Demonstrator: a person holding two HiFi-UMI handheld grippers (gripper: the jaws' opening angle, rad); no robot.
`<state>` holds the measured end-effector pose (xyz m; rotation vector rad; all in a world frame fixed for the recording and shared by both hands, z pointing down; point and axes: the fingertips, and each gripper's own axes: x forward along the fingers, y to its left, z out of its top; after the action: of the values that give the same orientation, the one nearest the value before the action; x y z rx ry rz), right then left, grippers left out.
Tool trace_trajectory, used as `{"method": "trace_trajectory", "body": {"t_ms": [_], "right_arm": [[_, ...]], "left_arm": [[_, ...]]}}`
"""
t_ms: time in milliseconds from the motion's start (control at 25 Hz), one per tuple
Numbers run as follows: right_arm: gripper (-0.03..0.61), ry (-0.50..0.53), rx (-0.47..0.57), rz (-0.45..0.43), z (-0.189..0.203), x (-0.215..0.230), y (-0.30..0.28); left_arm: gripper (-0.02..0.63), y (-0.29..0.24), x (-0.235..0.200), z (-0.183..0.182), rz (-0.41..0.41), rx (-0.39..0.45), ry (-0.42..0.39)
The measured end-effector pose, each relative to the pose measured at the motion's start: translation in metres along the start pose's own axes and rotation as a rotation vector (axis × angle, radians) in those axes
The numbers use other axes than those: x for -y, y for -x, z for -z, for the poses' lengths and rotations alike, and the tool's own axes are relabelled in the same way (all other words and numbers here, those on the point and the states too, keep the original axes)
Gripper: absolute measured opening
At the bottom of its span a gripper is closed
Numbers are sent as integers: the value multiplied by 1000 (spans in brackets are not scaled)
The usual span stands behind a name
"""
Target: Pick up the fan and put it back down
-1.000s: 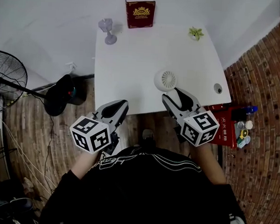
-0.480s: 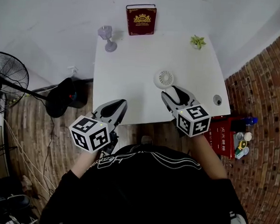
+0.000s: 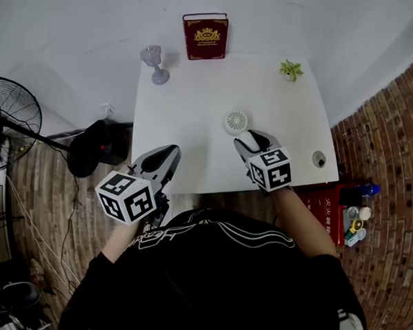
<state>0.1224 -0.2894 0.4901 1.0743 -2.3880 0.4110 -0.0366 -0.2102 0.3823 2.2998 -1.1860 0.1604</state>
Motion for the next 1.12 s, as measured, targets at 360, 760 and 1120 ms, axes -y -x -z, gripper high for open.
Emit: {"method": "trace_trajectory", "body": {"t_ms": [360, 760, 1120], "right_arm": [[192, 35, -88, 22, 39, 22, -34], [193, 43, -177, 32, 71, 35, -63], [193, 42, -216, 10, 82, 36, -68]], "left_arm": [[32, -8, -10, 11, -39, -13, 13], [32, 0, -19, 11, -71, 7, 33], [32, -6, -23, 26, -71, 8, 73]]}}
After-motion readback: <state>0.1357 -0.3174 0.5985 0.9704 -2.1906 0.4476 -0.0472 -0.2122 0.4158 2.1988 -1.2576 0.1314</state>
